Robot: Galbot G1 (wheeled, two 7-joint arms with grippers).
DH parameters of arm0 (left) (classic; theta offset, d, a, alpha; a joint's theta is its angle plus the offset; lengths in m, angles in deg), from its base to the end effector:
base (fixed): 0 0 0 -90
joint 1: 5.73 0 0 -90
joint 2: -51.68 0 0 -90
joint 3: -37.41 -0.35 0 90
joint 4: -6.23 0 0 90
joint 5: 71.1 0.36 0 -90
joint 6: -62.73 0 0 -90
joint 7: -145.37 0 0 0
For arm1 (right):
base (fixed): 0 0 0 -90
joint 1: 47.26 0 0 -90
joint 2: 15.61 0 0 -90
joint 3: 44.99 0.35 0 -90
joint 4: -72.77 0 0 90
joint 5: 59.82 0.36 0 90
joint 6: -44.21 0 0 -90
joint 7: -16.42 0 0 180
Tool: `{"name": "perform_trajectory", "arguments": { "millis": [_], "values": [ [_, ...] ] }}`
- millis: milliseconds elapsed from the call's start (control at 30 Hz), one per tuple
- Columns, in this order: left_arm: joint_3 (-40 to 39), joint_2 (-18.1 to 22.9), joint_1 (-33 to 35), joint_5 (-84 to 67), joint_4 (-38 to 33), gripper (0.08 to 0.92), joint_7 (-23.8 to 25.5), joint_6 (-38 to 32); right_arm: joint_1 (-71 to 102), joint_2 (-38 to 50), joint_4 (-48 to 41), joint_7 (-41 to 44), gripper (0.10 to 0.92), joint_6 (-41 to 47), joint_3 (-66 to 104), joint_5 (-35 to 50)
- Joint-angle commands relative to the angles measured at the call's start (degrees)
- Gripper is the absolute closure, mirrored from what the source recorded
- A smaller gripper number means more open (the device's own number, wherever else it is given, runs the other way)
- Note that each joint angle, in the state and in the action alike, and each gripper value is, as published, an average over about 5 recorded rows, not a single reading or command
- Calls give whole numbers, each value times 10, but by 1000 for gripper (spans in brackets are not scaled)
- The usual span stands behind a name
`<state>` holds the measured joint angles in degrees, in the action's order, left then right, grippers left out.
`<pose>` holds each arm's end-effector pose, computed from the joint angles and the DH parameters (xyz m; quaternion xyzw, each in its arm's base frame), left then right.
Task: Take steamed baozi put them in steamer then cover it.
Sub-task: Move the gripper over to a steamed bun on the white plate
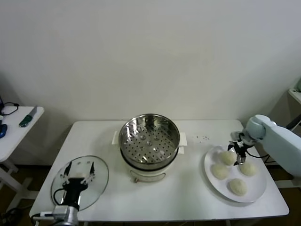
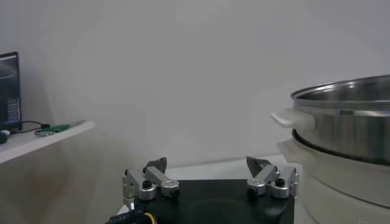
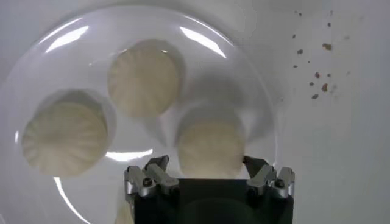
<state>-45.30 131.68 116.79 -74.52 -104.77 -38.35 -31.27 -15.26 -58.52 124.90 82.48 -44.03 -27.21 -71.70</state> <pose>0.1681 0.0804 -0.3565 0.0498 -0.9940 -0.0791 0.0565 0.5438 -0.2340 -0.2374 0.4840 -0.5213 0.5288 0.4630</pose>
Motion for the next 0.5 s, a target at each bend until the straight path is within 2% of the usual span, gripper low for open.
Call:
{"name": "perform_trajectory", "arguments": {
  "millis": [33, 267, 500],
  "values": [
    [1, 0, 1, 1, 2, 177, 0, 1, -18, -26, -36, 0, 203, -10, -19, -20],
    [3, 0, 1, 1, 2, 177, 0, 1, -11, -29, -34, 3, 211, -14, -16, -19],
    [5, 0, 4, 1, 0, 177, -2, 1, -7, -26, -28, 5, 298, -15, -13, -18]
  ]
}}
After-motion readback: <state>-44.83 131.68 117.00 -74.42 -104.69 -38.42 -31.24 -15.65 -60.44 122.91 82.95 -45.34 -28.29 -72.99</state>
